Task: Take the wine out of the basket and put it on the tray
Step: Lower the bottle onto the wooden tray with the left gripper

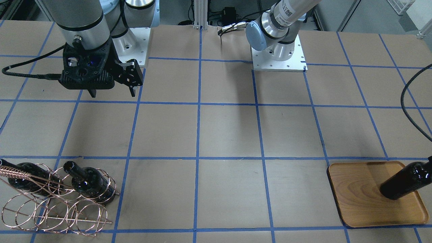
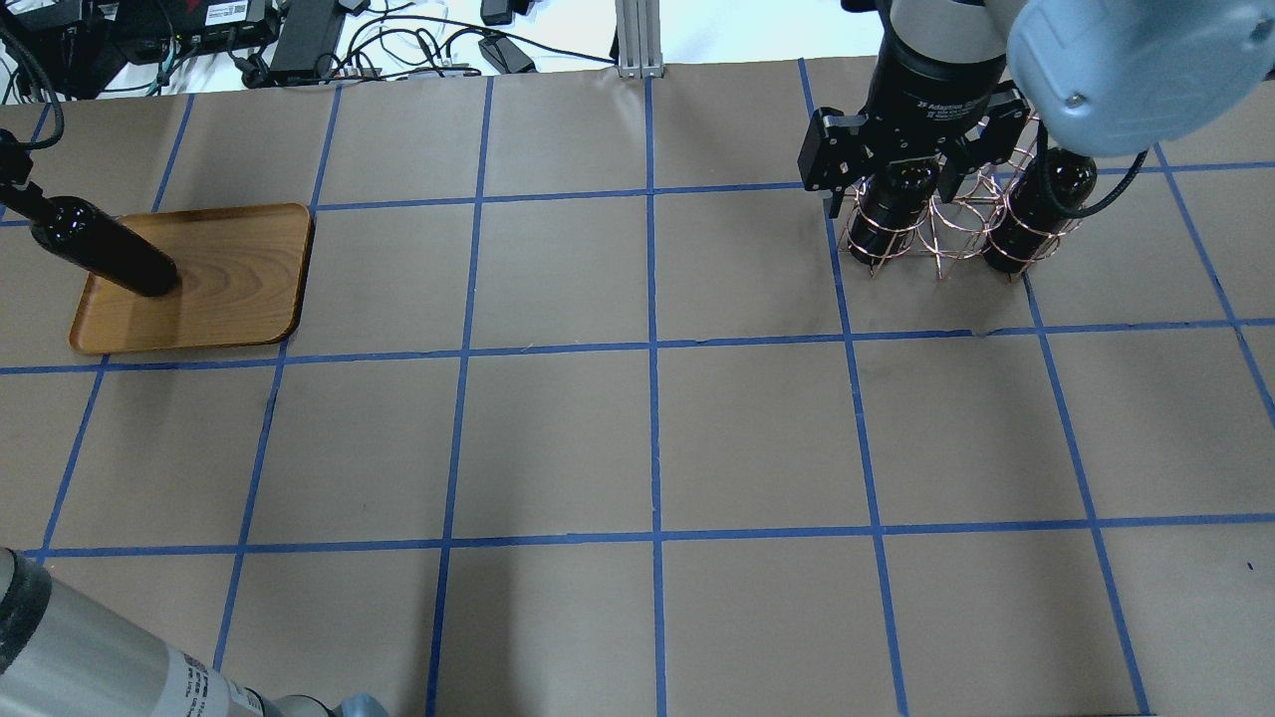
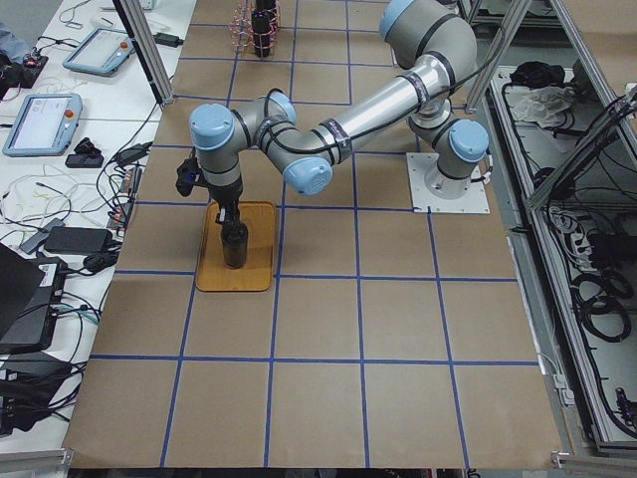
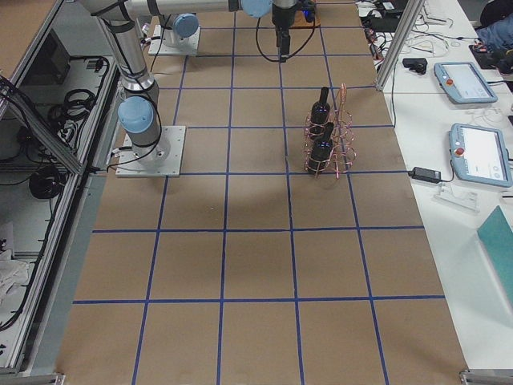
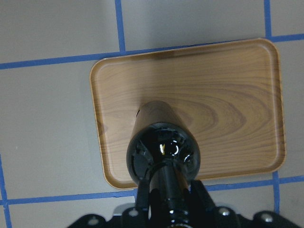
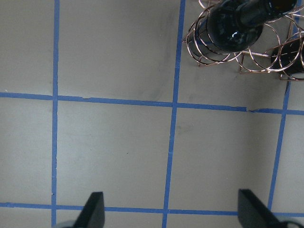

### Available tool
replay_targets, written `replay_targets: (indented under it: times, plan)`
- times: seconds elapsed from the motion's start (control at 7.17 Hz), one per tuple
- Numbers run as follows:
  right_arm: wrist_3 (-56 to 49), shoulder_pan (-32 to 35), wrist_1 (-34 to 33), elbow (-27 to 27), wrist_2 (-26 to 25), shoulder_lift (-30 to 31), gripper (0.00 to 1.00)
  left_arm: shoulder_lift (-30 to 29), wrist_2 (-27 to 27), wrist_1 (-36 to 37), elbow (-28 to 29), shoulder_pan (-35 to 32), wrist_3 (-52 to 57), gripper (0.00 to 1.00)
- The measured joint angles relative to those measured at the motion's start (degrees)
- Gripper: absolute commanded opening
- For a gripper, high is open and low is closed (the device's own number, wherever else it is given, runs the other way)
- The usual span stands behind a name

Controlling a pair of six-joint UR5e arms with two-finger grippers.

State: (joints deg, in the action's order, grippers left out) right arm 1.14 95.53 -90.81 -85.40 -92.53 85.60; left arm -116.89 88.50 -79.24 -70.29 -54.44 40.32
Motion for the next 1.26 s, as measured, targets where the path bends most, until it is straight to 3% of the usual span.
replay_targets:
  times: [0.7,1.26]
  plan:
    - [0.0,0.01,-0.07,0.02,-0.02,0.03,1.0,4.0,-0.21,-3.63,-0.47,-0.87,-0.14,0.92]
    - [-0.61,-0.14,-0.11,0.04,0.12,0.02,1.0,13.07,-0.15,-8.58,-5.85,-13.54,-8.43,0.92]
